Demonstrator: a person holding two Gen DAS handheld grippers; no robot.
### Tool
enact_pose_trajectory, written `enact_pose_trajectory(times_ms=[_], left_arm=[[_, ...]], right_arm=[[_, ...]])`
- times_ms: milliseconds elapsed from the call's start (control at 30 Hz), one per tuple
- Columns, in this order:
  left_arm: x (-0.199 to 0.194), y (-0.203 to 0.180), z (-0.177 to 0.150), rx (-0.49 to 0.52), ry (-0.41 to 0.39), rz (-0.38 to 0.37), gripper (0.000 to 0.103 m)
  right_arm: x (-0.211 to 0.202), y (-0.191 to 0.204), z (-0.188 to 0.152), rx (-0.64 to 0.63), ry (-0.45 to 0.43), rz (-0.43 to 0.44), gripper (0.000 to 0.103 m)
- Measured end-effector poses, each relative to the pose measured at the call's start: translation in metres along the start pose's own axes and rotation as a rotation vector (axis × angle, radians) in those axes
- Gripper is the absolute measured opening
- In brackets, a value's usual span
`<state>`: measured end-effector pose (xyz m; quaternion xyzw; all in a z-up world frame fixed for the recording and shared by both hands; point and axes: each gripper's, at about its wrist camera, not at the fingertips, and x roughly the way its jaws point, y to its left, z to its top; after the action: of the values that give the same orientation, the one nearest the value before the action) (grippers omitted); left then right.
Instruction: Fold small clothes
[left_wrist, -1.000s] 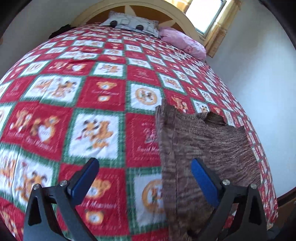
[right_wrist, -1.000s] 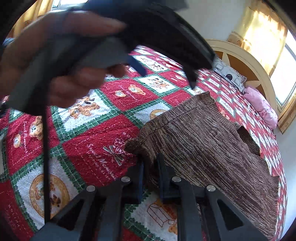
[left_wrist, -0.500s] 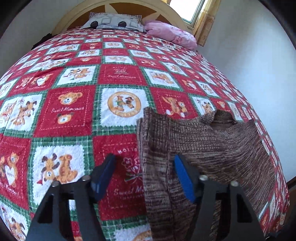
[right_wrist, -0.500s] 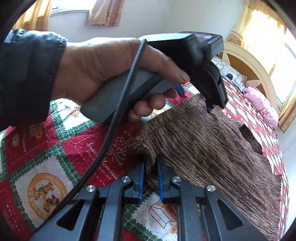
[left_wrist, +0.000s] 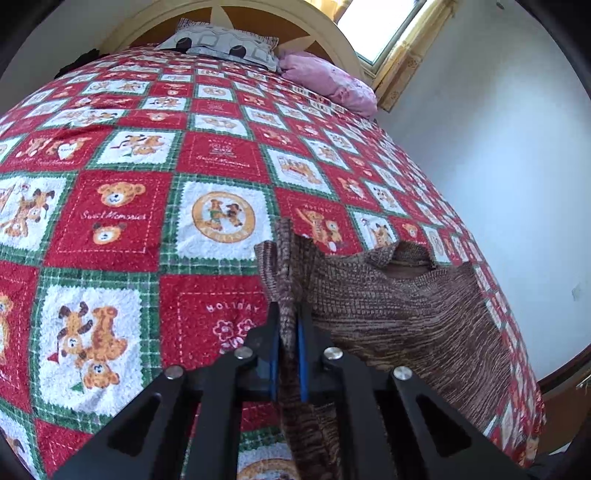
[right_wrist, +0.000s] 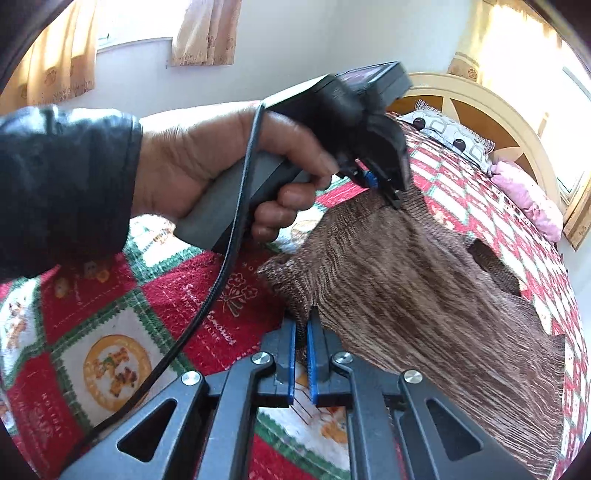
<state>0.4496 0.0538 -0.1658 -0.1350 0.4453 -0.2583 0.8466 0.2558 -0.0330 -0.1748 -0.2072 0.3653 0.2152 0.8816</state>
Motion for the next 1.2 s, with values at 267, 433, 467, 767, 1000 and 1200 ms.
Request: enact_pose_trajectory(times_ms=[267, 433, 467, 767, 1000, 1200], left_arm=[[-0.015, -0.017, 0.011, -0.029, -0.046, -0.041, 0.008], [-0.018, -0.039, 0.022, -0.033, -0.069, -0.061, 0.008], [-0.017, -0.044, 0.024, -0.03, -0.073, -0.065, 0.008], [-0.004, -0.109, 0.041, 0.027, -0.064, -0.087, 0.008], [0.019, -0.166, 0.046, 0.102, -0.036, -0.113, 0.008], [0.047, -0.211, 0.044, 0.153, 0.004, -0.134, 0.008]], right_arm=[[-0.045, -0.048, -0.002, 0.105, -0.091, -0.01, 0.004], [-0.064, -0.079, -0.012, 0.175, -0.129, -0.02, 0.004], [-0.066, -0.082, -0.013, 0.185, -0.134, -0.02, 0.004], [-0.099, -0.133, -0.042, 0.308, -0.19, -0.029, 0.004], [-0.123, -0.172, -0.076, 0.416, -0.219, -0.05, 0.004], [-0.134, -0.206, -0.112, 0.512, -0.208, -0.07, 0.004]])
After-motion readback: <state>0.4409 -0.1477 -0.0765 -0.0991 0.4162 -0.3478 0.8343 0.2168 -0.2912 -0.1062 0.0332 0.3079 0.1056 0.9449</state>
